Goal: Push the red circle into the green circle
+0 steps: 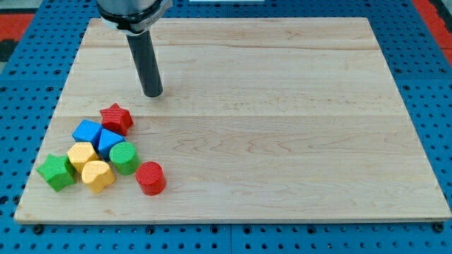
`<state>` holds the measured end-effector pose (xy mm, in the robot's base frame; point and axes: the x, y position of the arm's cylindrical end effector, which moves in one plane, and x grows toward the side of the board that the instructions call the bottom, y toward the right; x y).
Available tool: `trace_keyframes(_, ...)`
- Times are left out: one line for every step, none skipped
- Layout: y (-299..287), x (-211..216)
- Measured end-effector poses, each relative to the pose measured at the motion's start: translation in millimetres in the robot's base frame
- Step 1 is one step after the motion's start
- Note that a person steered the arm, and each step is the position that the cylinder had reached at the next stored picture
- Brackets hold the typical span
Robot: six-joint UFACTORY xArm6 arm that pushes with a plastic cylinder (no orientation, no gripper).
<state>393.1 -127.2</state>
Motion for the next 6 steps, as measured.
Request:
trace_keyframes(0.0, 0.0)
trace_keyframes(0.3, 0.0)
trace_keyframes(18.0, -4.0)
trace_keyframes(87.4, -25.8)
trace_keyframes(173.2, 44.2)
trace_keyframes(210.7, 168.3)
